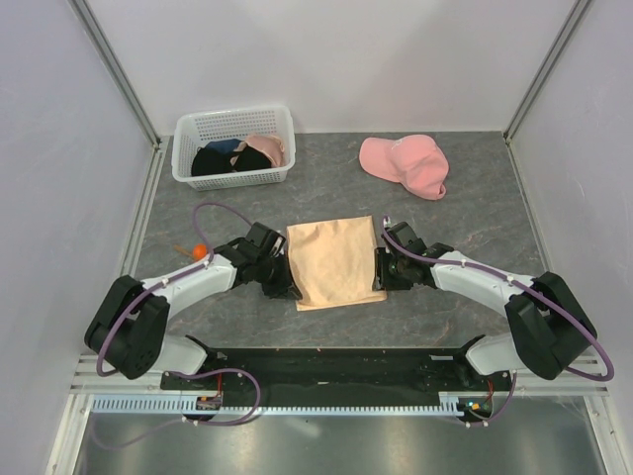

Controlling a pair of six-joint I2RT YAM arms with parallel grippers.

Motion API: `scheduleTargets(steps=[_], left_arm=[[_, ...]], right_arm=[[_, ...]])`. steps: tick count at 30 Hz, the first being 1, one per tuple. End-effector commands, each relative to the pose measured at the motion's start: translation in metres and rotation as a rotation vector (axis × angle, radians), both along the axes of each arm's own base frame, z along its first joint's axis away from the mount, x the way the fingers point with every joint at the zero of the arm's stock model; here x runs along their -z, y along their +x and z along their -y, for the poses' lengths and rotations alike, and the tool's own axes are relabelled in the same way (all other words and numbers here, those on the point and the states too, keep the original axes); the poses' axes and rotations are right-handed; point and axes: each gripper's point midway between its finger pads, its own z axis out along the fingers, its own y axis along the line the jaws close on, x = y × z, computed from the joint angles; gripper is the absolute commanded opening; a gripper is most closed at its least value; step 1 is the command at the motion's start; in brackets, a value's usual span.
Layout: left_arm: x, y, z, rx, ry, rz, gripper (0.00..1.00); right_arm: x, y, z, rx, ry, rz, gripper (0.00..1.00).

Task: Fold the napkin into a case and place the utensils inside
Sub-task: Smooth out the square-folded napkin at the center of the board.

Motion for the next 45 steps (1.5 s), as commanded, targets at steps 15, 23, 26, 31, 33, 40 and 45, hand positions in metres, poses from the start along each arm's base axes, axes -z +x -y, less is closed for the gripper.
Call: scheduleTargets(steps=[15,23,26,31,33,40,45], left_arm=[[0.012,-0.019,0.014,-0.015,-0.076,-0.060,0.02],[0.028,-0.028,0.010,-0.011,-0.048,-0.085,0.02],[0.031,-0.028,0.002,-0.016,-0.014,-0.072,0.04],[0.012,-0.024,-0.009,-0.013,0.032,0.005,0.25],[0.007,-0.025,-0.019,-0.020,0.074,0.015,0.32],[-0.030,0.040,-0.030,-0.054,0.118,0.159,0.33],[-0.022,0.088,-0.009,-0.039,0.074,0.145,0.20]], right_arm=[[0.012,0.000,0.022,0.049,-0.090,0.008,0.32],[0.015,0.001,0.023,0.050,-0.092,0.014,0.00],[0.014,0.001,0.022,0.039,-0.090,0.019,0.00],[0.005,0.003,0.024,0.024,-0.093,0.042,0.31],[-0.002,0.005,0.023,0.017,-0.088,0.056,0.44],[0.000,0.005,0.018,-0.005,-0.079,0.048,0.50],[0.006,0.007,0.018,0.000,-0.085,0.041,0.45]])
